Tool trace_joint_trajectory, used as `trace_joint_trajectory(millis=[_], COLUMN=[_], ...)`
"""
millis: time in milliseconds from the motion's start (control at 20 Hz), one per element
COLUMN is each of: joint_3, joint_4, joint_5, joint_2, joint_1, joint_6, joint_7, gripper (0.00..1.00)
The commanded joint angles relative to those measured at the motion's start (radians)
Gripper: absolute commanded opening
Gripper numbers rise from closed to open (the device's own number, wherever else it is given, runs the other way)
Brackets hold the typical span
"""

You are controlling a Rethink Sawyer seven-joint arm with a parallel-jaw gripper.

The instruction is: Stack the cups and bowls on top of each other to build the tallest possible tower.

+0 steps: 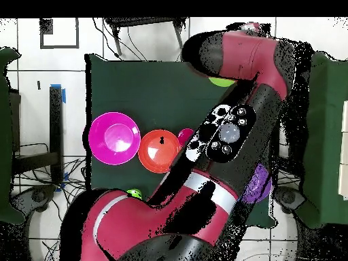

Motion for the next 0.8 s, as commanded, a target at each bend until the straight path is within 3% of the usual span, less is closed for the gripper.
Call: trace_joint_trajectory(millis=[50, 350, 500, 800], joint_3=[0.174, 0.142, 0.097, -0.007], joint_4=[-0.020, -0.215, -0.356, -0.553], joint_5=[-0.067, -0.029, 0.003, 0.073], joint_2=[-0.056, 0.070, 0.163, 0.278], joint_1=[-0.041, -0.075, -0.101, -0.146], joint_6=[0.202, 0.236, 0.263, 0.313], joint_7=[-0.386, -0.304, -0.234, -0.129], gripper=[0.00, 0.00, 0.00, 0.00])
